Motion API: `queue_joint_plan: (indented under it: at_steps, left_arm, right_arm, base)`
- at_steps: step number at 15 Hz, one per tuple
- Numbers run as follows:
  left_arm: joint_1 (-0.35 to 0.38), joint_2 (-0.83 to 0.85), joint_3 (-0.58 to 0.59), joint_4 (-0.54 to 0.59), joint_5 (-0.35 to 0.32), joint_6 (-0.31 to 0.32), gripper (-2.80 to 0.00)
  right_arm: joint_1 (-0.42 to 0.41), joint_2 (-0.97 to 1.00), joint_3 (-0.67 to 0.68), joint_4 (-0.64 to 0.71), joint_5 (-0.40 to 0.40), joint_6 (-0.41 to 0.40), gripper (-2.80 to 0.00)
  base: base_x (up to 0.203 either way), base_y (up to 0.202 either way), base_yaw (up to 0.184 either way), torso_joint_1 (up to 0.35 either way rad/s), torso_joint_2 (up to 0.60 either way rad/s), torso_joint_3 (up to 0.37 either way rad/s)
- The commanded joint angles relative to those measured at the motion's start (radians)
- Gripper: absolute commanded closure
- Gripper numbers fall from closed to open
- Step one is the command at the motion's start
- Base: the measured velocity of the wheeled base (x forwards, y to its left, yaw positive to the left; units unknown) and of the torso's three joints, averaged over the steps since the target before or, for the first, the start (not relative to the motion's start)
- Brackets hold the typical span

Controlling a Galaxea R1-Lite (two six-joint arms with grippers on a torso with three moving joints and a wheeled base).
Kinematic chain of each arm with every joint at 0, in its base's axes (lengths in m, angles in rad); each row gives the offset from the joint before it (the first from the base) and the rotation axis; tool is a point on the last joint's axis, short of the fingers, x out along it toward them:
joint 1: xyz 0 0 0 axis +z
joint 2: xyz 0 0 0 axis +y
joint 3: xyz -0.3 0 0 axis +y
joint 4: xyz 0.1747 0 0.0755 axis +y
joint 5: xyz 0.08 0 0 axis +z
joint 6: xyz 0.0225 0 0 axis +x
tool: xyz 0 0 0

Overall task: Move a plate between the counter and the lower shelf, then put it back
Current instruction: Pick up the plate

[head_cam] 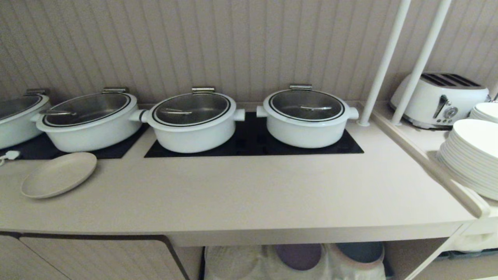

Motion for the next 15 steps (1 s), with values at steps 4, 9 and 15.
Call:
queue_joint_plan:
  at_steps: [4,9,15]
  left_arm:
    - [0.0,0.001,0.0,0.0,0.0,0.0,0.0]
    - [0.0,0.001,0.0,-0.001,0.0,0.0,0.0]
    - [0.0,0.001,0.0,-0.001,0.0,-0.002,0.0]
  right_arm:
    - [0.0,0.001,0.0,0.001,-0.002,-0.002,0.0]
    - [0.0,0.001,0.0,0.001,-0.002,-0.002,0.0]
    - [0.0,0.001,0.0,0.001,0.0,-0.001,0.0]
  base:
    - [0.0,0.198,-0.002,0.002,0.0,0.001]
    - [0.0,0.196,-0.003,0.003,0.0,0.003]
    - [0.0,0.196,-0.002,0.002,0.0,0.002]
